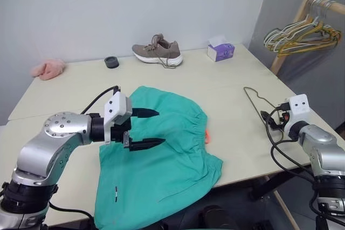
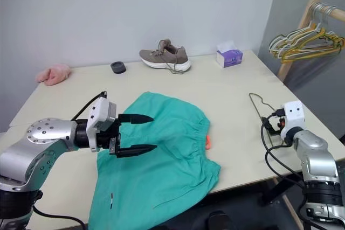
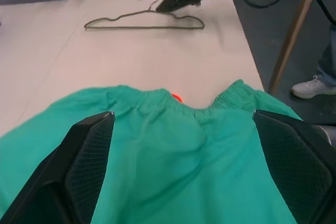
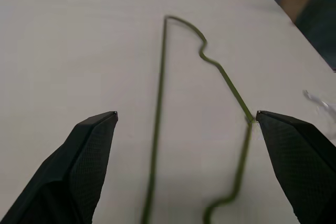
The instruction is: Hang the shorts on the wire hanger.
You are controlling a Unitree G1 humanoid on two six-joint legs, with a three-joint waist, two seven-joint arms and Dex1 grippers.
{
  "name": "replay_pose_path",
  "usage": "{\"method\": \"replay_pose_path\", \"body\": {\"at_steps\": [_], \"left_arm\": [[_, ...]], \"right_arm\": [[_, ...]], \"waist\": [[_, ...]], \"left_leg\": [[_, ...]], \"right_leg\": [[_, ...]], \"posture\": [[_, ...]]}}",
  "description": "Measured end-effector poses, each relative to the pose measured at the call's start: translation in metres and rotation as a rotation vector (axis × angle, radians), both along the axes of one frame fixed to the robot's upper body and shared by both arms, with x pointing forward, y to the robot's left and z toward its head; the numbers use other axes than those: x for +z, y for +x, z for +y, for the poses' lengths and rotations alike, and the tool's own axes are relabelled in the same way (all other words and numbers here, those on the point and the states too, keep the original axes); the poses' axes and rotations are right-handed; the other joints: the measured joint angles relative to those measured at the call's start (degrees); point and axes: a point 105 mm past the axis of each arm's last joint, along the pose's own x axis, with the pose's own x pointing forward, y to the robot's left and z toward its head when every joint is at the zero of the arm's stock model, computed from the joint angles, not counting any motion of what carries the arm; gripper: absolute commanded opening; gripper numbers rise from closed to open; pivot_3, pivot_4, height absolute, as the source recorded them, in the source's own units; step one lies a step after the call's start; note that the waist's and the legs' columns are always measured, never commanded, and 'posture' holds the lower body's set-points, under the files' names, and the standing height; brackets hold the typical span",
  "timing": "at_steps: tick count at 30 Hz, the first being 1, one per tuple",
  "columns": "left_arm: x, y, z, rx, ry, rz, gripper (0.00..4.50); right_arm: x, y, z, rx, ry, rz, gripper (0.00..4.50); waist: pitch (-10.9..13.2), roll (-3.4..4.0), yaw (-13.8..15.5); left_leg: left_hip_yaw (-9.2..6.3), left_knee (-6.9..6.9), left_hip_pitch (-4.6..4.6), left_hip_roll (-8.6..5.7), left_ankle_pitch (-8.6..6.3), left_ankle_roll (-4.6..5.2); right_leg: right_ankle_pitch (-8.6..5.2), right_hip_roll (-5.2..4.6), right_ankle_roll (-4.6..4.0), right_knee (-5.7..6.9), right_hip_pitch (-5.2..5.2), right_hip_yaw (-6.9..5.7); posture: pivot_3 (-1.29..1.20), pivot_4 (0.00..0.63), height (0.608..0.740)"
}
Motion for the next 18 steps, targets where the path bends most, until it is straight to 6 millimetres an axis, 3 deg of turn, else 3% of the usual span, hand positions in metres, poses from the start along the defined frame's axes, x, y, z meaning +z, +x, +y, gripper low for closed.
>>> {"method": "replay_pose_path", "body": {"at_steps": [7,11,14,18], "left_arm": [[-0.002,-0.001,-0.004,-0.015,0.009,0.012,4.46],[-0.002,-0.001,-0.004,-0.017,0.012,0.009,4.46],[-0.002,-0.002,-0.005,-0.017,0.014,0.006,4.50],[-0.002,-0.001,-0.004,-0.013,0.020,0.002,4.50]], "right_arm": [[-0.028,0.000,-0.020,-0.075,0.031,0.129,4.50],[-0.028,0.004,-0.023,-0.068,0.028,0.168,4.50],[-0.030,0.004,-0.022,-0.058,0.046,0.210,3.90],[-0.038,0.003,-0.019,-0.052,0.105,0.292,2.51]], "waist": [[-0.06,0.10,-1.48],[-0.10,0.09,-1.40],[-0.26,-0.04,-1.25],[-0.88,-0.36,-1.13]], "left_leg": [[-0.04,0.00,0.01,0.04,0.00,0.00],[-0.05,0.05,0.04,0.03,0.01,0.00],[-0.10,0.06,0.08,0.03,0.01,0.00],[-0.18,0.05,0.11,0.06,0.01,0.00]], "right_leg": [[0.01,0.05,0.01,0.04,-0.01,0.06],[0.01,0.06,0.03,0.04,0.08,0.06],[0.02,0.08,0.03,0.04,0.14,0.02],[0.01,0.10,0.03,0.01,0.20,-0.04]], "posture": [[-0.22,0.000,0.740],[-0.21,0.000,0.740],[-0.21,0.000,0.740],[-0.21,0.000,0.740]]}}
